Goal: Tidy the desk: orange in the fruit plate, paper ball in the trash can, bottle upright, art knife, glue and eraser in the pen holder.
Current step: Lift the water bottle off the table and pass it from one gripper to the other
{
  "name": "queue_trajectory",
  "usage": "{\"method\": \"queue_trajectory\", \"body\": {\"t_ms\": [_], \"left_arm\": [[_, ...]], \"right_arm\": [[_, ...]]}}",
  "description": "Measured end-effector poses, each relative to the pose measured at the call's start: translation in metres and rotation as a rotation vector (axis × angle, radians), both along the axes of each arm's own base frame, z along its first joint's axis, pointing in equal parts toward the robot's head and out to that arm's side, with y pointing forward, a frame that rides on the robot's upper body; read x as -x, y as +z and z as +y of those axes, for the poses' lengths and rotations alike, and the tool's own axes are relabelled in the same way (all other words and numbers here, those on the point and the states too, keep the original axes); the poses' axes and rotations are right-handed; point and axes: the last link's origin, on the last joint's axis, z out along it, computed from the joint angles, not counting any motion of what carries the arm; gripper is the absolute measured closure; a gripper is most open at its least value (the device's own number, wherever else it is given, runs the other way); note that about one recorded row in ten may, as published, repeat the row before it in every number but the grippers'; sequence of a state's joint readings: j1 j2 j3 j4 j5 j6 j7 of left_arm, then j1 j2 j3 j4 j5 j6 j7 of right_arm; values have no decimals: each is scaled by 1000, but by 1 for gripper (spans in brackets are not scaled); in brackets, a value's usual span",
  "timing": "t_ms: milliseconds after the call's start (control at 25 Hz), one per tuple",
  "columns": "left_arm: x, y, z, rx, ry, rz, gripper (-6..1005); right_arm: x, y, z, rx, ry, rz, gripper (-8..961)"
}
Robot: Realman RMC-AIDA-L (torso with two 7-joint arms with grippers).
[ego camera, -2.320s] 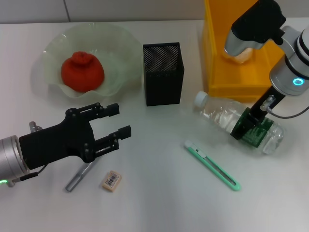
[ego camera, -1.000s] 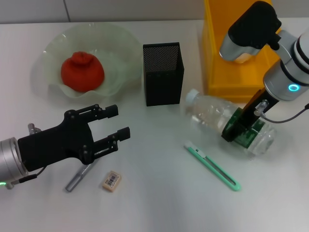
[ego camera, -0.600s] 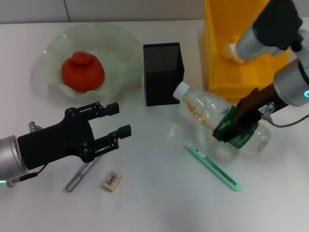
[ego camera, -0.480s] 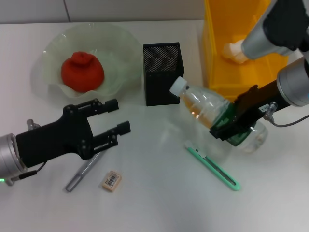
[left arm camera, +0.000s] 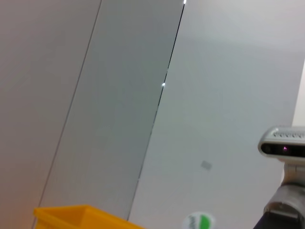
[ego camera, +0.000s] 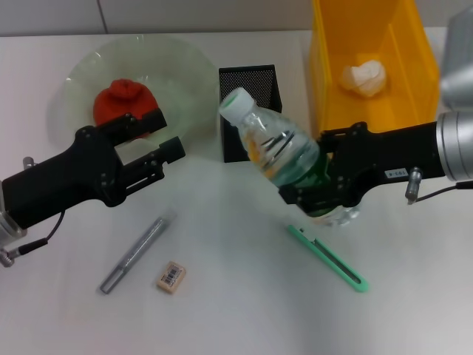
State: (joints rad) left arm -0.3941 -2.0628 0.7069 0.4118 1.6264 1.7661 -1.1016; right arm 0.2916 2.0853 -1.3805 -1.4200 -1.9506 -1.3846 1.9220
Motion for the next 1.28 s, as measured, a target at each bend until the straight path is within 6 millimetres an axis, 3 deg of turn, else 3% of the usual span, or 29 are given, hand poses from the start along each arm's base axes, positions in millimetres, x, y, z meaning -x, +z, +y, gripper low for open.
{"method": "queue_trajectory", "body": {"t_ms": [400, 1280], "left_arm": [[-16, 3, 2, 26, -70, -56, 405], [-24, -2, 4, 49, -94, -78, 406]], "right_arm": [[-6, -21, -6, 15, 148, 271, 193], [13, -51, 4, 118, 160, 283, 192]]}}
